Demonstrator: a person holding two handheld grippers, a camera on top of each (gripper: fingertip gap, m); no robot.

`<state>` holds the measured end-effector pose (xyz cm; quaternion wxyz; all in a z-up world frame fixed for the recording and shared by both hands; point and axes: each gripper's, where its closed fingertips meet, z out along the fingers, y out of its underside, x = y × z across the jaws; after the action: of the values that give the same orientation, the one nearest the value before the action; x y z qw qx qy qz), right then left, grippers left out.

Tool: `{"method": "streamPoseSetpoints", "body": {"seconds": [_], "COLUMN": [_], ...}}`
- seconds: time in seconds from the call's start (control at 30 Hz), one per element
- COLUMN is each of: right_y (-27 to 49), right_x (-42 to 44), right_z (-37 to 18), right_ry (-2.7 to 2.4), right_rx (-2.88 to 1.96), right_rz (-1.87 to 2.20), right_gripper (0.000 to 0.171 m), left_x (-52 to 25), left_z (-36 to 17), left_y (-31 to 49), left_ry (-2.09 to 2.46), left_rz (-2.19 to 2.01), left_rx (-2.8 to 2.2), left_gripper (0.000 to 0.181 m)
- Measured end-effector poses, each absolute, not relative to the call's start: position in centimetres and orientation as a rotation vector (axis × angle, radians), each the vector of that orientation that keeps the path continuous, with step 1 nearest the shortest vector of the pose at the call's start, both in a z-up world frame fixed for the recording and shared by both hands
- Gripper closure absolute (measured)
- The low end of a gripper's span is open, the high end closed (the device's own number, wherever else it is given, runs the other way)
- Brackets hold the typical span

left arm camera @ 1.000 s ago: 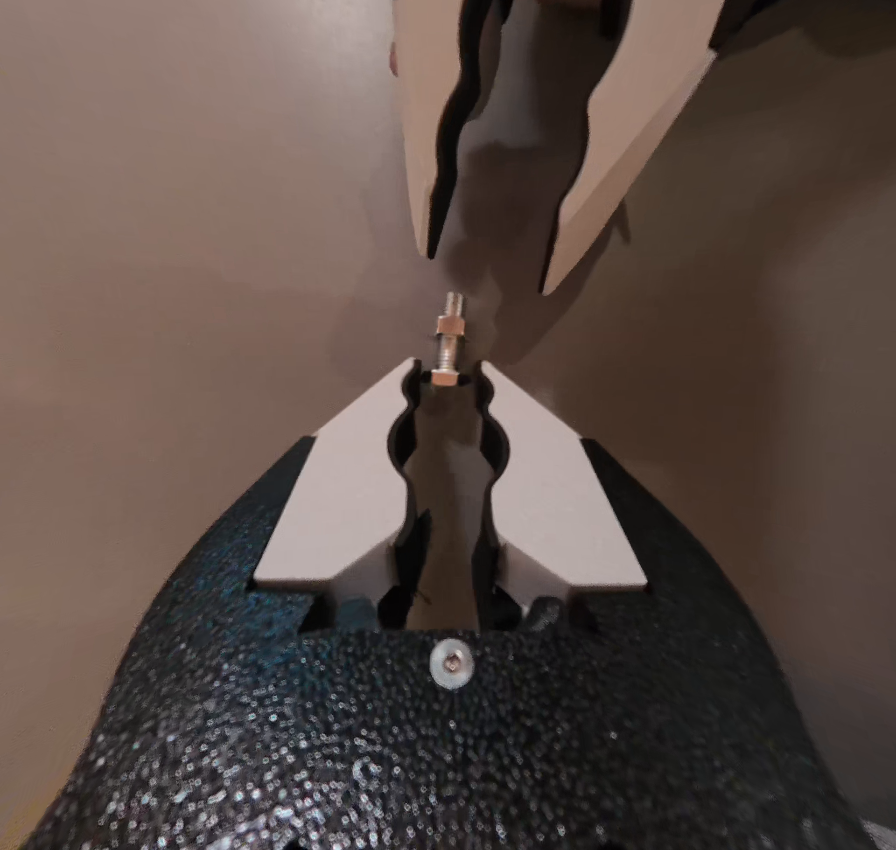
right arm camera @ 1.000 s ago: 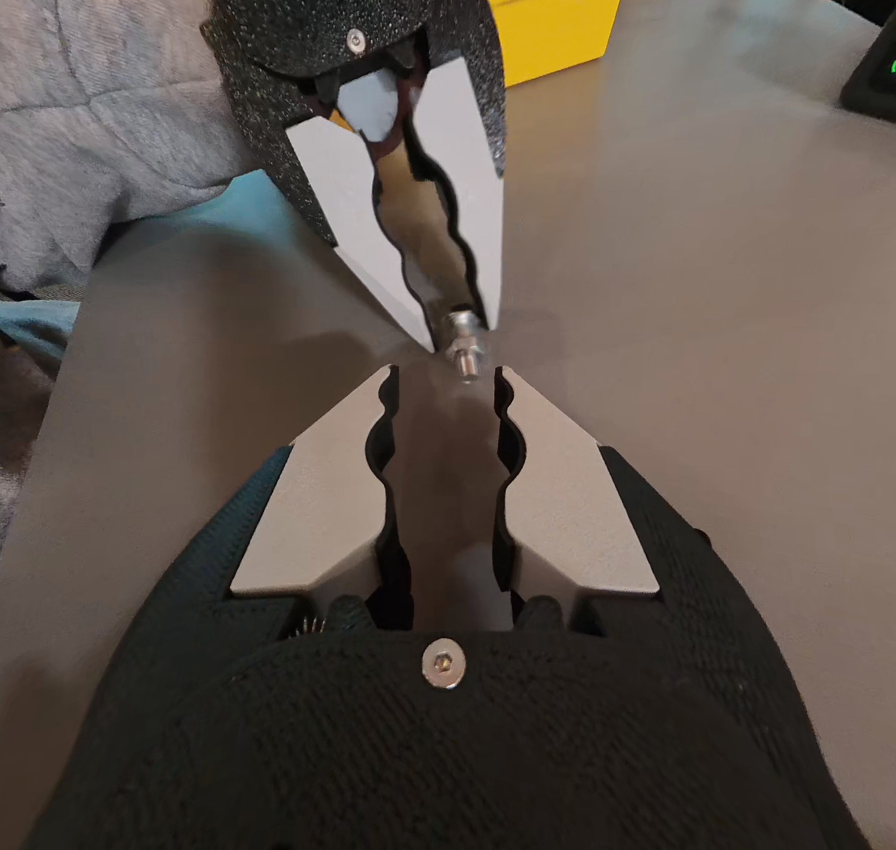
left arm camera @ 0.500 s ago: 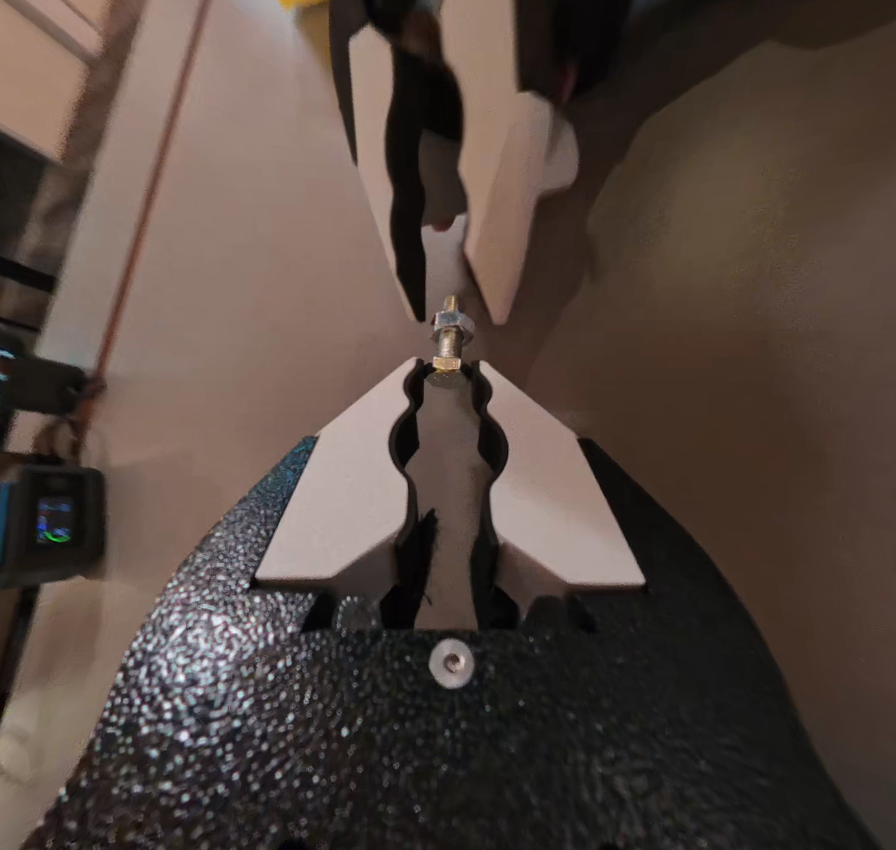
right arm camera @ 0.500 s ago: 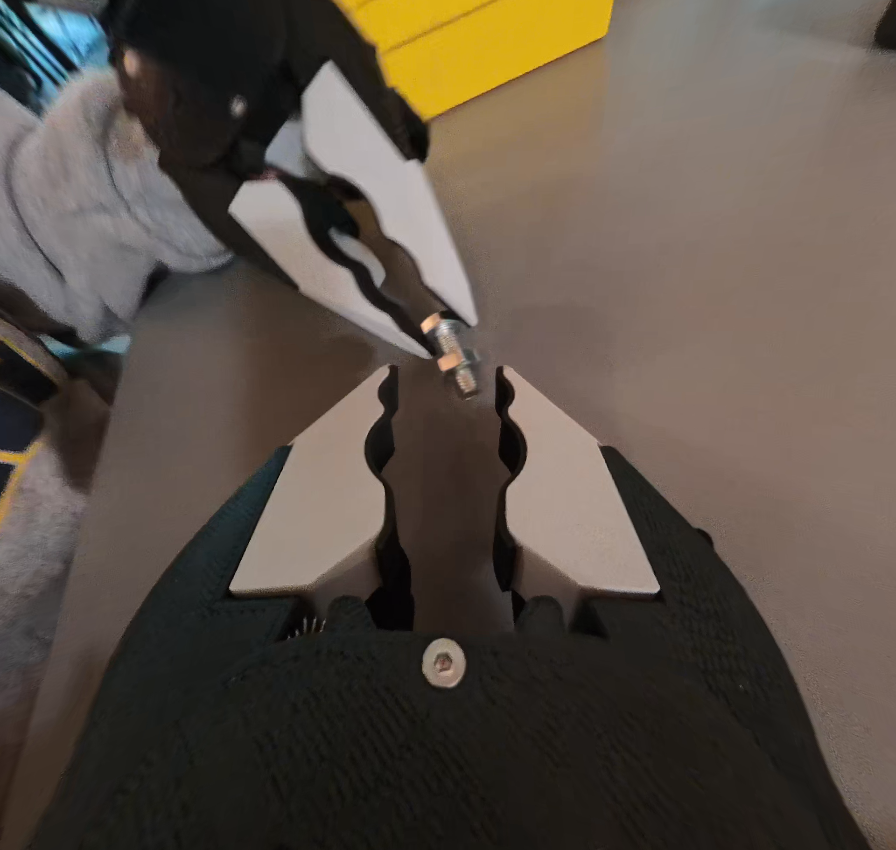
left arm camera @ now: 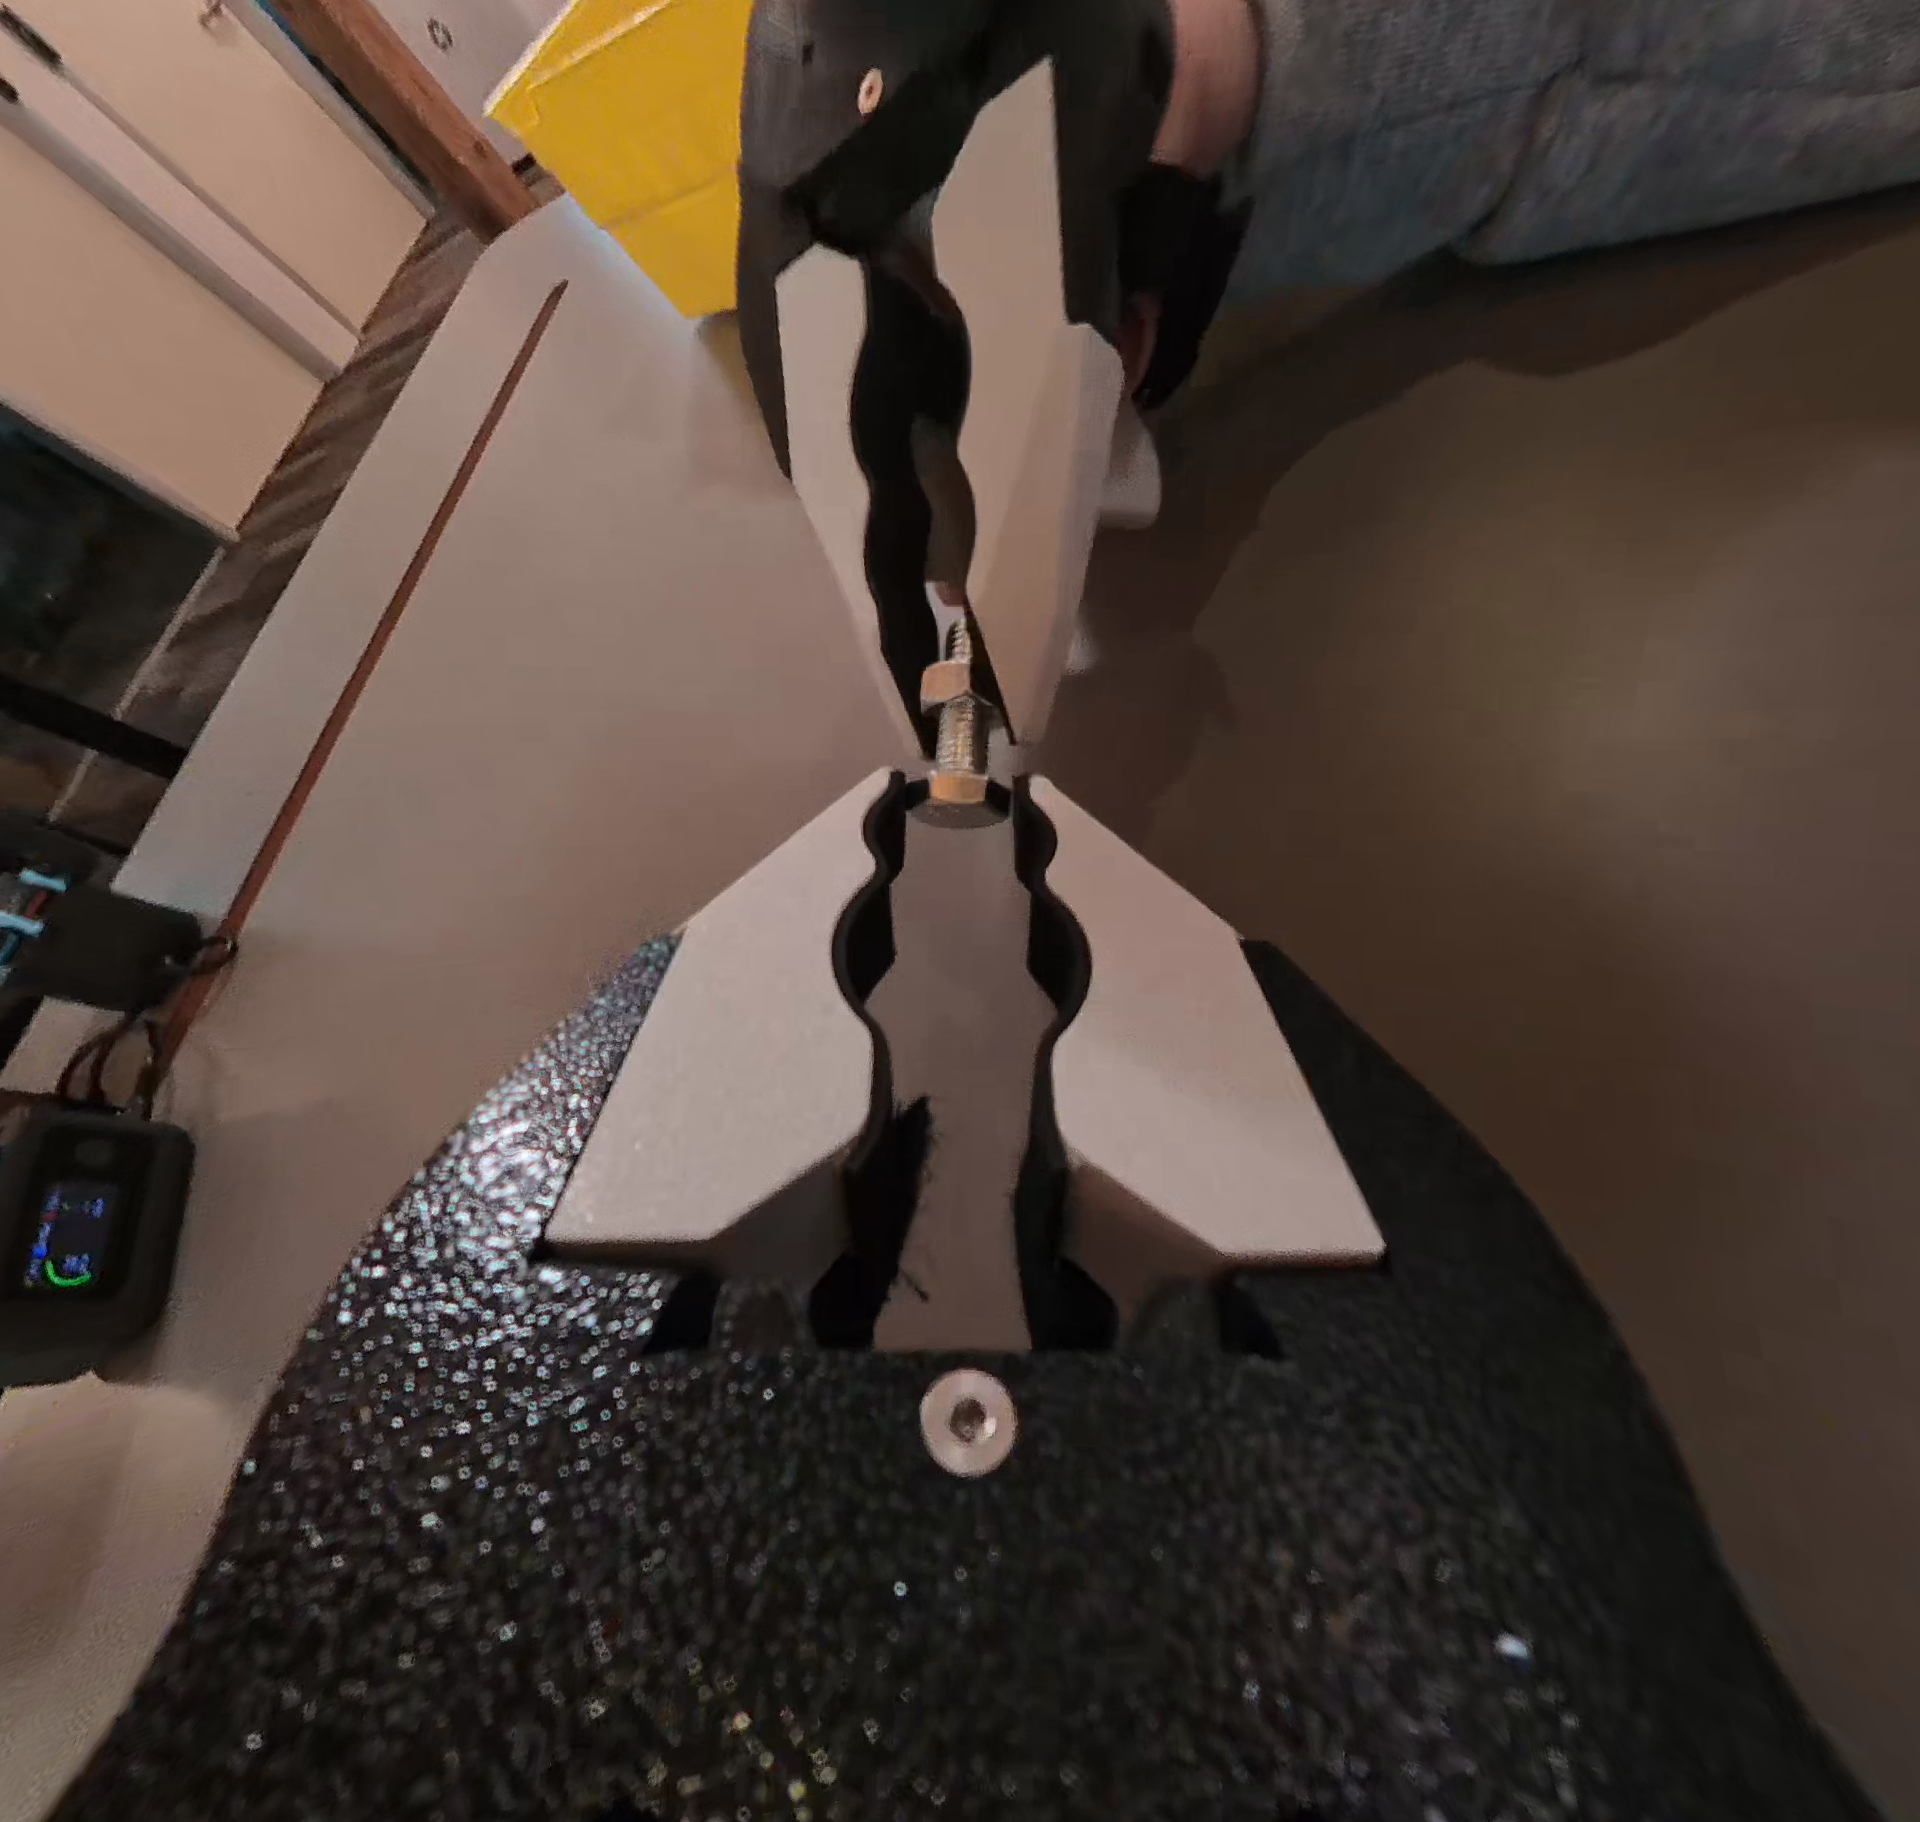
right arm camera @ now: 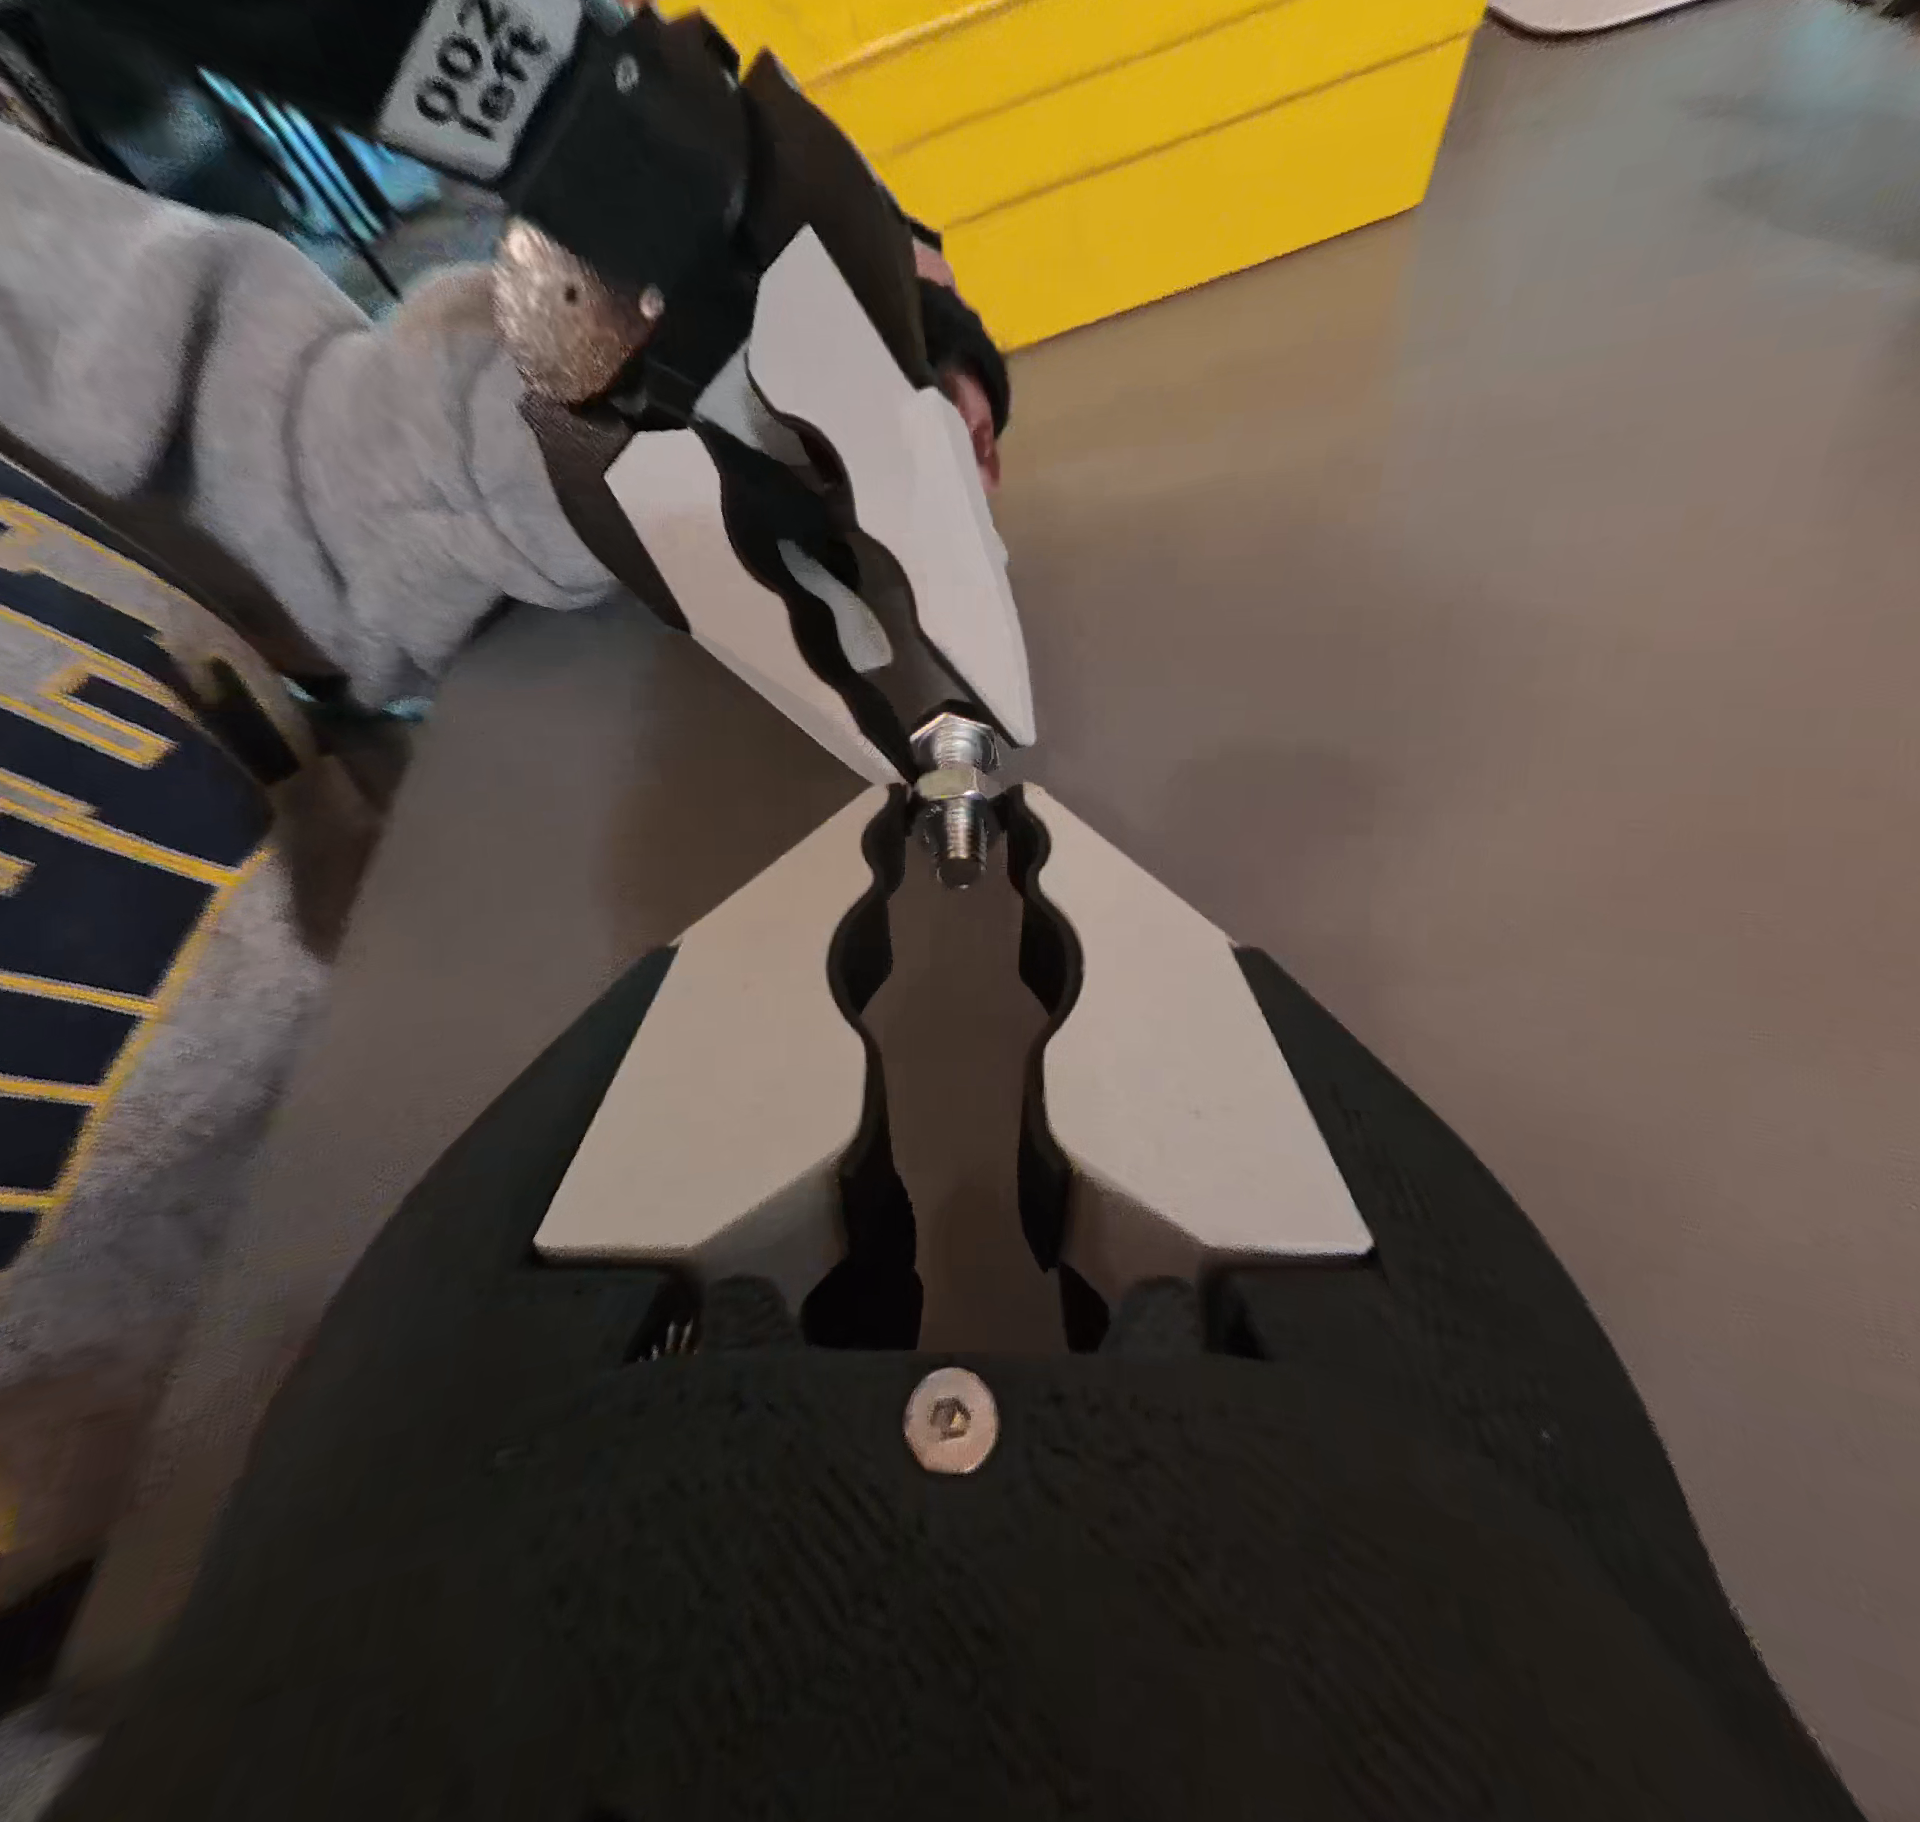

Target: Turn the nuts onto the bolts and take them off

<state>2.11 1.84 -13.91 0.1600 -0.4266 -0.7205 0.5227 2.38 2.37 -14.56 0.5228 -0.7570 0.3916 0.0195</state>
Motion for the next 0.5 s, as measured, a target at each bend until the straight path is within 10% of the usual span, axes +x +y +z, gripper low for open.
{"method": "streamPoseSetpoints", "body": {"seconds": [0.5], "right_y": [2.1], "right_x": [2.1], "right_z": [-15.5], "right_ry": [-2.162], "right_rx": [-0.97], "right_rz": [1.079], "right_gripper": [0.153], "left_x": [2.2], "left_z": [-16.8], "left_y": [3.0], "left_ry": [1.024], "left_rz": [0.09], "left_rx": [-1.974], "left_gripper": [0.165]}}
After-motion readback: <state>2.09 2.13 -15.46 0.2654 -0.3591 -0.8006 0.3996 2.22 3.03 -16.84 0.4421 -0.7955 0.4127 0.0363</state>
